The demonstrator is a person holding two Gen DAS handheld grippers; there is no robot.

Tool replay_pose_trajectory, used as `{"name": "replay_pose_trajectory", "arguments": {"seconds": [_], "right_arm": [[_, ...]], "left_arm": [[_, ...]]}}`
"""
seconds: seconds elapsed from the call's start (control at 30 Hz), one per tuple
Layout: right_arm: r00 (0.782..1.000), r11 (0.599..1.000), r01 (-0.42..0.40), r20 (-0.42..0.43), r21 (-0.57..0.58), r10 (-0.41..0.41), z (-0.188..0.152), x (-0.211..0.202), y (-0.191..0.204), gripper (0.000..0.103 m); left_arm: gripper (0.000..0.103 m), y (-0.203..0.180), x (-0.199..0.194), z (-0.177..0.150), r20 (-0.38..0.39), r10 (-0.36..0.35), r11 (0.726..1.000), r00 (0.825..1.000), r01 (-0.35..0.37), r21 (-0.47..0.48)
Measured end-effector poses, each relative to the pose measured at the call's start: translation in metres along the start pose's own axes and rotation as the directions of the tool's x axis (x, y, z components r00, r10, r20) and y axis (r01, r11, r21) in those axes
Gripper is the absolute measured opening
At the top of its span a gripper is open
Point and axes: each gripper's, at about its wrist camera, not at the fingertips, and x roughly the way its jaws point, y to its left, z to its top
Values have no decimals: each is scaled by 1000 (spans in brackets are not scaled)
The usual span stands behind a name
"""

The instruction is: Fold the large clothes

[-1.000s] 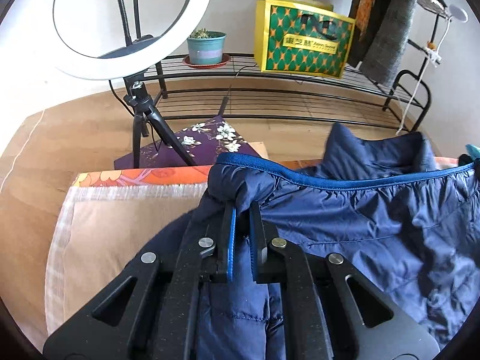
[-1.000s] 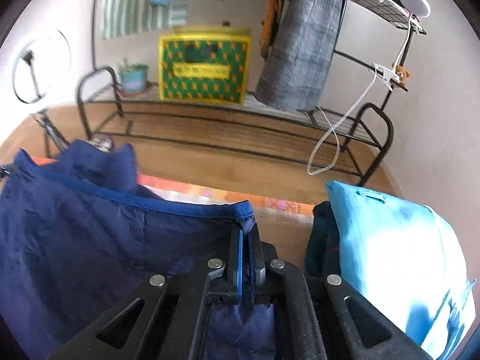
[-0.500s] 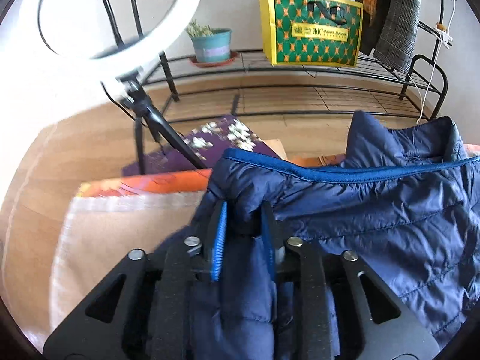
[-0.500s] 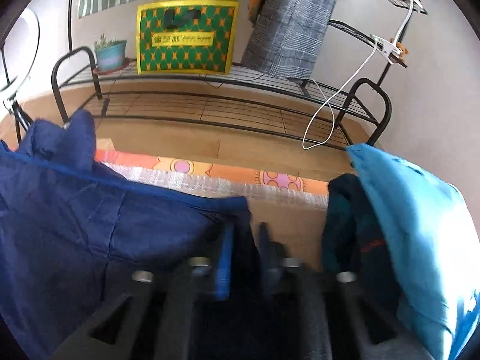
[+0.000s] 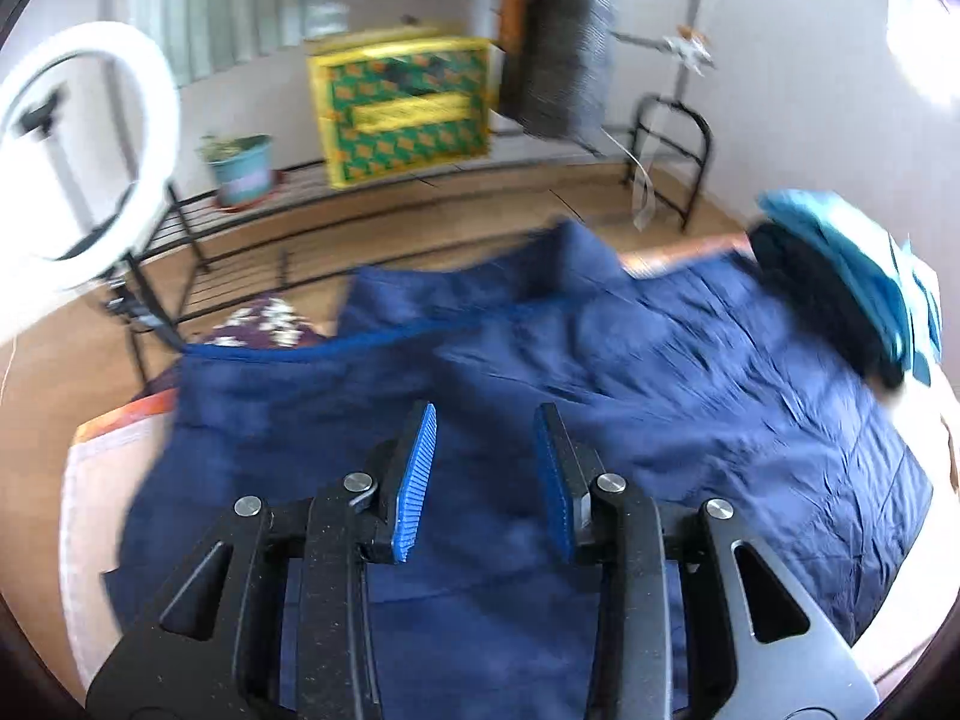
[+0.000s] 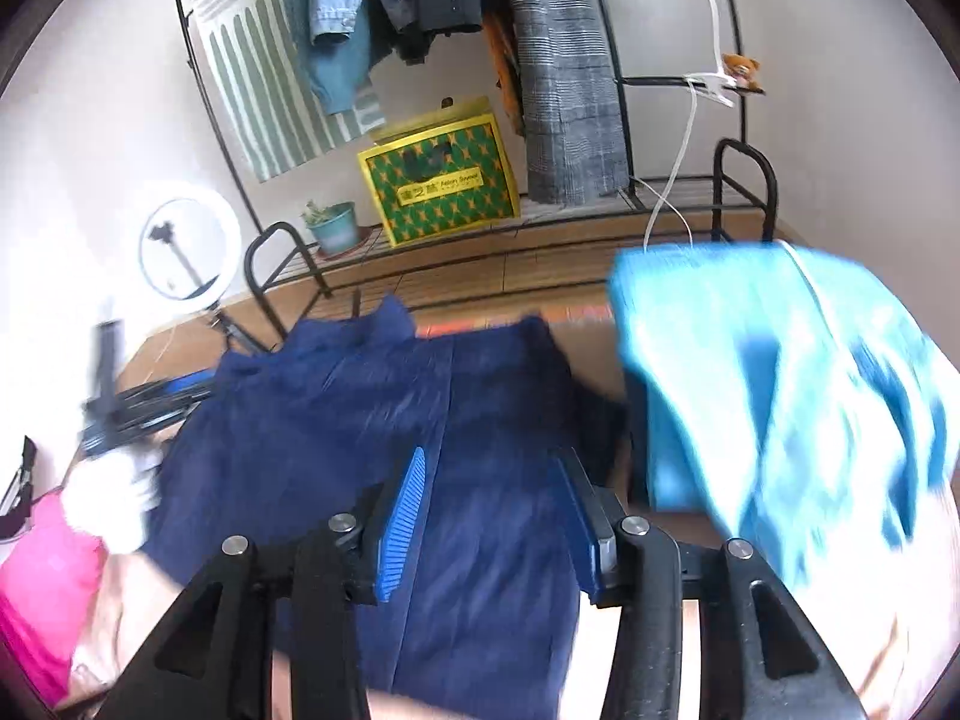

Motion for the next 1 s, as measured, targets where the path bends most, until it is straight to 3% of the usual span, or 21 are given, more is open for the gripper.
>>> {"name": "replay_pose_trajectory", "arguments": {"seconds": [0.23,0.33,0.43,0.57,0.7,0.73,0.8,0.9,1.0], "right_arm": [[1000,999,-9,-9,44,10,-33,-42,-9,46],[1000,996,-23,-8,81,24,-34,-48,-15,46],[999,994,-39,-6,102,40,-37,-54,-13,46],[998,989,-70,0,133,70,-47,-65,3,51],[996,983,-85,8,160,85,-55,-73,19,53],[996,983,-87,14,160,85,-58,-75,23,55],[998,983,-70,18,168,68,-63,-76,27,68],[998,958,-58,1,280,60,-78,-64,19,70],[999,940,30,-32,339,-20,-94,-42,11,70]], "left_arm": [[34,-28,80,-4,-134,31,999,991,-26,36],[38,-25,83,-7,-103,27,1000,994,-26,13],[38,-20,69,-3,-103,64,998,993,-65,-7],[38,-30,5,-9,-18,37,999,999,-37,14],[38,-45,-39,-43,-29,-13,999,1000,14,30],[38,-49,-44,-53,-31,-16,999,999,17,38],[38,-55,-50,-70,-30,-11,998,999,13,54],[38,-62,-48,-89,-50,-17,1000,999,18,14],[38,-63,-33,-103,-67,2,1000,998,-2,0]]}}
